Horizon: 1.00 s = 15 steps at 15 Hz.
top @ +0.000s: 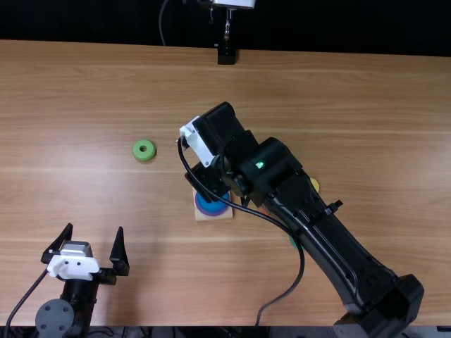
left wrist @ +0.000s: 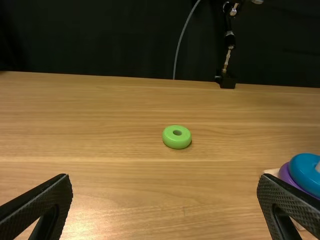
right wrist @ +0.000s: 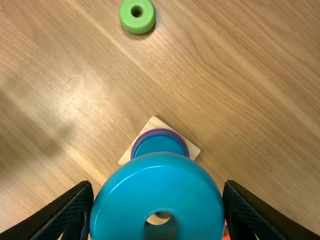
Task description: Build the Hanoi tower: stack the rings onto the peg from bottom to top in this color order: purple, dark blue, light blue, dark green, light green, yellow, orange.
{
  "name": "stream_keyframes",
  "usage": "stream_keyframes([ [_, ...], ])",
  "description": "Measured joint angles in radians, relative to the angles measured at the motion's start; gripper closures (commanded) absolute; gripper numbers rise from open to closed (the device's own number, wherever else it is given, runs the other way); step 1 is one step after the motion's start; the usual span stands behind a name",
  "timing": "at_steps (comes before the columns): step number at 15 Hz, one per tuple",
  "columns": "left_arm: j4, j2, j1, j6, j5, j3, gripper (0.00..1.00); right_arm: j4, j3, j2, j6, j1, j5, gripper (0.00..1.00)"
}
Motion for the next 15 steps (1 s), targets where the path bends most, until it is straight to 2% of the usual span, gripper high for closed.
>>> stream_keyframes([
  [1,0.000,0.000,0.000,0.000,0.000,0.000,0.00,-0.001,0.000,0.000,0.000,0.000,0.000,0.65],
  [2,0.000,0.000,0.000,0.000,0.001,0.000,0.00,-0.003,0.000,0.000,0.000,0.000,0.002,0.17],
  [3,0.000,0.000,0.000,0.000,0.000,0.000,0.00,-0.010,0.000,0.000,0.000,0.000,0.014,0.00],
  [5,0.000,0.000,0.000,0.001,0.000,0.000,0.00,-0.012,0.000,0.000,-0.001,0.000,0.063,0.00],
  [7,0.000,0.000,0.000,0.000,0.001,0.000,0.00,0.005,0.000,0.000,-0.002,0.000,0.098,0.00],
  [12,0.000,0.000,0.000,0.000,0.000,0.000,0.00,0.166,0.017,0.001,-0.001,0.000,0.125,0.00],
  [15,0.000,0.000,0.000,0.000,0.001,0.000,0.00,0.187,0.019,0.001,-0.002,-0.048,0.126,0.00],
])
